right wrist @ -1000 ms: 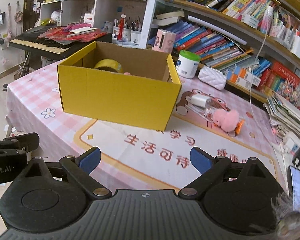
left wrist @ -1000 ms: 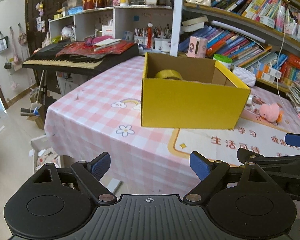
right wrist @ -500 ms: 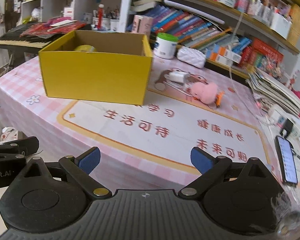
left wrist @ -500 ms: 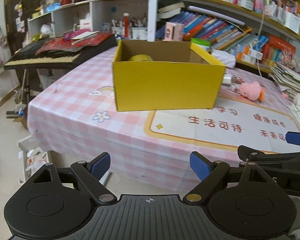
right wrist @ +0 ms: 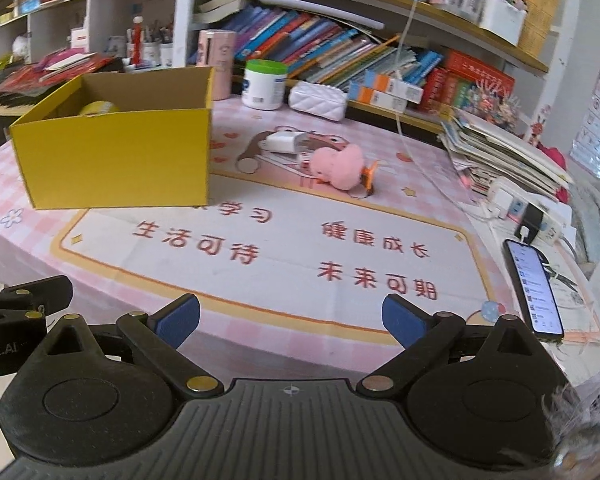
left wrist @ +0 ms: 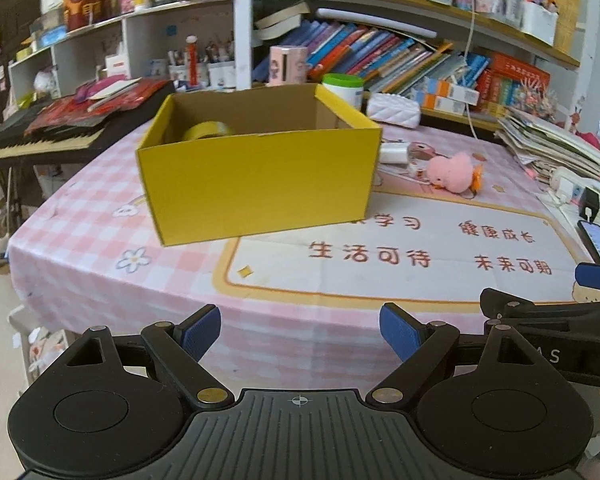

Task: Organize objects
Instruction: 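Withdraw both tools from the box toward the pink plush pig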

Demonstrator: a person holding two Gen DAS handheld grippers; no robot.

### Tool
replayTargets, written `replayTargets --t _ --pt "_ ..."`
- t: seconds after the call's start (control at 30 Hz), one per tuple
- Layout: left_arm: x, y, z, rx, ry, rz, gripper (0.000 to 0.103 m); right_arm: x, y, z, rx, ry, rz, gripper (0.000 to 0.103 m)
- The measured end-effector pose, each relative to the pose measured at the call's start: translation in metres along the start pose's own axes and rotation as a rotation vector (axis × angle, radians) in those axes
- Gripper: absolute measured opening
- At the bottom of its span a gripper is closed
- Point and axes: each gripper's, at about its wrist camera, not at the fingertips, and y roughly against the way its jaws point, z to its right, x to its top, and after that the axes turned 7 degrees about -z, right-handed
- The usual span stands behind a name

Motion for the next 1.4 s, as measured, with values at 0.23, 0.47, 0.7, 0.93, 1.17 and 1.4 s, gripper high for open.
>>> replayTargets --t 0.23,0.47,0.7,0.93,1.17,1.4 --pt "0.017 -0.011 0.023 -0.009 -0.012 0.002 0.089 0.011 -0.012 0.027 -0.014 -0.019 0.003 0.099" --pt "0.036 -0.025 0.048 -0.003 -0.009 -0.003 0.089 0.029 -0.03 0.055 -0.012 -0.029 -0.008 0.099" --pt "0.053 -0.043 0.07 0.01 0.001 -0.012 0.089 0.049 -0.052 0.083 0.003 -0.024 -0.013 0.099" --pt "0.071 -0.063 0.094 0.022 0.015 -0.022 0.089 0.069 -0.077 0.111 0.016 -0.019 -0.014 0.099" --pt "0.087 -0.084 0.116 0.033 0.033 -0.03 0.089 0.086 -0.1 0.138 0.036 -0.017 -0.01 0.099" --pt "0.093 -0.099 0.128 0.038 0.058 -0.055 0.089 0.099 -0.126 0.152 0.086 0.009 -0.017 0.096"
